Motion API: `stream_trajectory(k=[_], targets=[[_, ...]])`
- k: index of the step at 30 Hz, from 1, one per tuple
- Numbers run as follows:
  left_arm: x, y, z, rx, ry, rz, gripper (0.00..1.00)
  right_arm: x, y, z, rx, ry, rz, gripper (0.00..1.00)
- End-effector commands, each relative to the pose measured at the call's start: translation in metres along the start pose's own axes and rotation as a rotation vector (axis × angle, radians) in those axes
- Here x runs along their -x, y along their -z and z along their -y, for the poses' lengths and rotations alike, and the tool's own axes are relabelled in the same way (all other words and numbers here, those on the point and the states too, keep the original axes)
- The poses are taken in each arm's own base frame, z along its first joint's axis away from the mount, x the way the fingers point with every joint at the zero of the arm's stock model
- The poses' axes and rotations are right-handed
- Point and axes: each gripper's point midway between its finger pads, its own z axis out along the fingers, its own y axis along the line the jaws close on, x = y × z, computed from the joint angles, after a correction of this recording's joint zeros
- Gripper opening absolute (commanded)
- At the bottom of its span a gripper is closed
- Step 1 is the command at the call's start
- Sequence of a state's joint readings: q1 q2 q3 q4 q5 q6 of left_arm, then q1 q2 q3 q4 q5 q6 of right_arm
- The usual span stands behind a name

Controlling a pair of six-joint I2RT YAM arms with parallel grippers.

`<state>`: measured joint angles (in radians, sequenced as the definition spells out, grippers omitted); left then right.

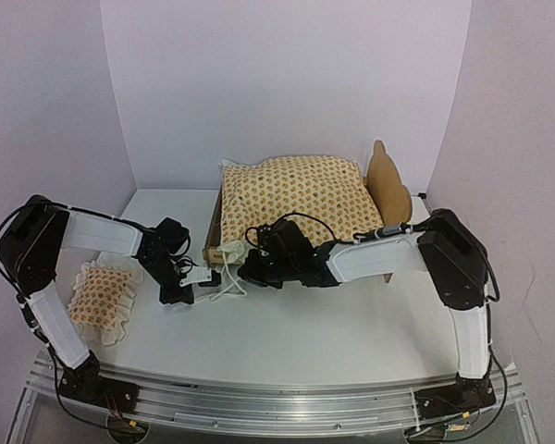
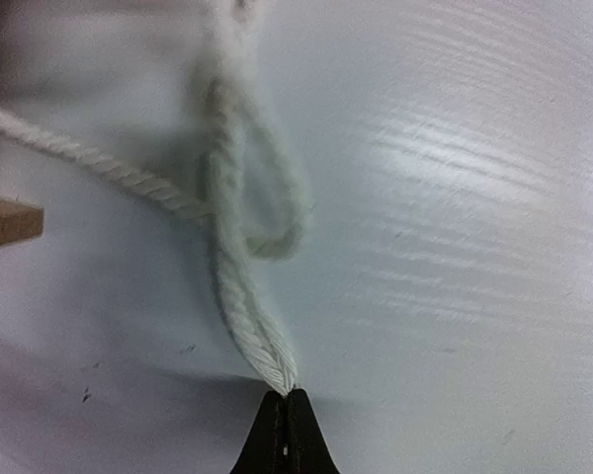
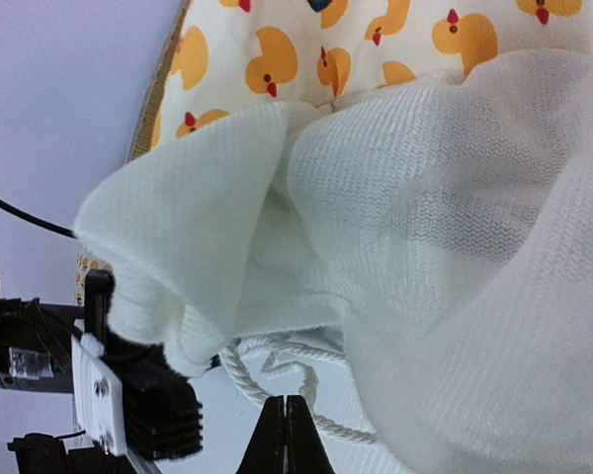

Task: Set up the pet bed

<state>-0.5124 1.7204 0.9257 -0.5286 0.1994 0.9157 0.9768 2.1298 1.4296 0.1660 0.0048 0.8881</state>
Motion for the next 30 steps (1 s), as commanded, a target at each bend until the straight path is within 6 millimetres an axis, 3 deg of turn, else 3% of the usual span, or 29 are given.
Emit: stream_trajectory(k=[1, 6, 8, 11, 17, 20, 24, 30], targets=[[-0.034, 0.023, -0.041, 0.122, 0.084, -0.075, 0.0, 0.025, 0.043, -0.039, 0.039, 0.086, 0.05, 0.0], [-0.052, 0.051, -0.068, 0.212, 0.119, -0.072, 0.0, 0.035, 0.077, -0.048, 0.005, 0.163, 0.062, 0.0], [-0.059, 0.058, -0.076, 0.238, 0.141, -0.072, 0.0, 0.049, 0.091, -0.062, 0.005, 0.223, 0.091, 0.0], [-0.064, 0.069, -0.085, 0.273, 0.164, -0.065, 0.0, 0.079, 0.107, -0.084, 0.008, 0.332, 0.165, 0.0], [-0.075, 0.077, -0.092, 0.313, 0.166, -0.079, 0.0, 0.159, 0.143, -0.118, 0.008, 0.46, 0.355, 0.0], [-0.09, 0.073, -0.083, 0.304, 0.156, -0.119, 0.0, 0.192, 0.162, -0.134, 0.008, 0.521, 0.444, 0.0], [-0.117, 0.061, -0.063, 0.282, 0.125, -0.202, 0.0, 0.223, 0.176, -0.133, -0.023, 0.546, 0.516, 0.0], [-0.142, 0.046, -0.035, 0.242, 0.11, -0.266, 0.0, 0.232, 0.182, -0.137, -0.021, 0.571, 0.537, 0.0]])
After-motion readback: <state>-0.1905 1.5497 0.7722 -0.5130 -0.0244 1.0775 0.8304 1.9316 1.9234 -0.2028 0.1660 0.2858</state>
